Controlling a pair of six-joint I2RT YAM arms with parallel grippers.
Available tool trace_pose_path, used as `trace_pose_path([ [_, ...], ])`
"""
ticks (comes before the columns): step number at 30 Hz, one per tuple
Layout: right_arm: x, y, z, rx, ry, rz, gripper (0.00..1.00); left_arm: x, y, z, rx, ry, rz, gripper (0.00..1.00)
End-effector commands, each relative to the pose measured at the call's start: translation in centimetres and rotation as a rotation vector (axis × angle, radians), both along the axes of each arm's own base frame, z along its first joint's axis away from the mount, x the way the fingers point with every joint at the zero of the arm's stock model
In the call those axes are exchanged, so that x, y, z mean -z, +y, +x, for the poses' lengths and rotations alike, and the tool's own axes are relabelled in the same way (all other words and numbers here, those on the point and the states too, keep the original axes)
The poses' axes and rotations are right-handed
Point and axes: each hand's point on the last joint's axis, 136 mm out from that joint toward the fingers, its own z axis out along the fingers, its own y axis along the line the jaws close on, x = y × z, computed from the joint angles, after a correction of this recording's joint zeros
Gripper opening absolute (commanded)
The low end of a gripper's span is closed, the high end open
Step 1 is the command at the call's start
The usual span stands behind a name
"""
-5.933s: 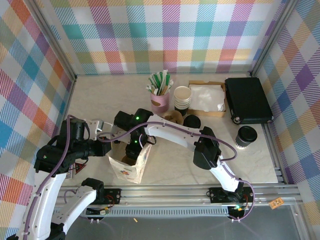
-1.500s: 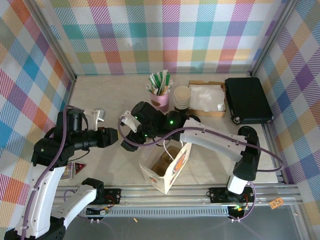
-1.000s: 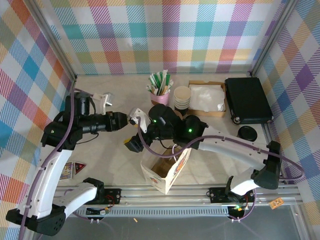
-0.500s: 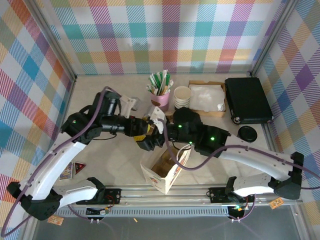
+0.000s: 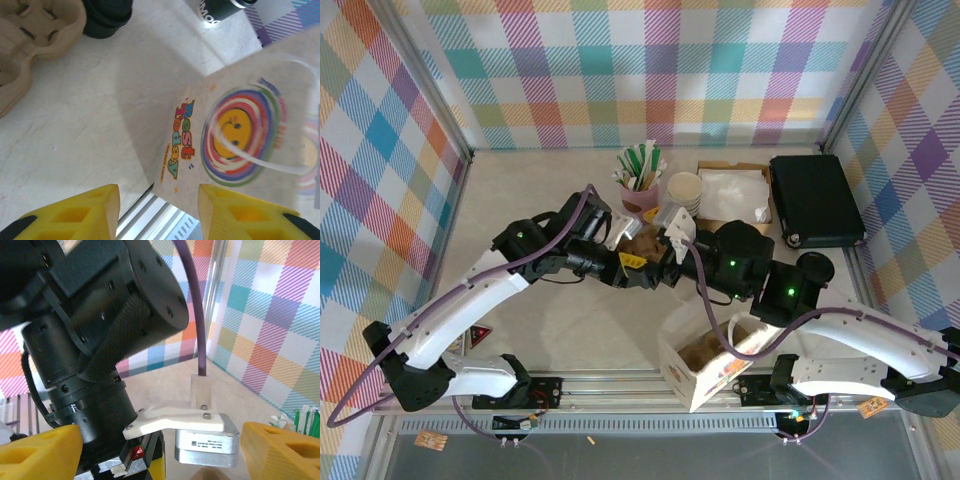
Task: Pack the takeout coffee
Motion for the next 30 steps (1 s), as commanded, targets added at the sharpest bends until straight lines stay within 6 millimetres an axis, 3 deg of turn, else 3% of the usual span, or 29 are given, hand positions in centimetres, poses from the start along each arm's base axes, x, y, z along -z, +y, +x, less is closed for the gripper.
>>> trace_pose_path([
  [1, -0.2, -0.4, 0.4, 0.023, -0.037, 0.005, 0.82, -2.1, -2.1, 0.2, 0.022, -0.043, -0.081, 0.46],
  [7, -1.2, -1.5, 0.4, 0.045, -0.063, 0.035, 0.81, -3.4, -5.6, -0.4, 0.101, -0.051, -0.144, 0.47],
  [11, -3.0, -3.9, 1.1, 0.141, -0.105, 0.113, 0.78, -4.5, -8.5, -1.6, 0.188, -0.076, -0.161, 0.48],
  [20, -6.6, -8.8, 2.7, 0.367, -0.205, 0.196, 0.78, -3.1, -12.8, -3.2, 0.255, -0.044, -0.149, 0.48],
  [30, -9.1, -12.8, 2.7, 0.476, -0.308, 0.237, 0.79, -0.3, -13.6, -4.4, 0.293, 0.011, -0.071, 0.47],
])
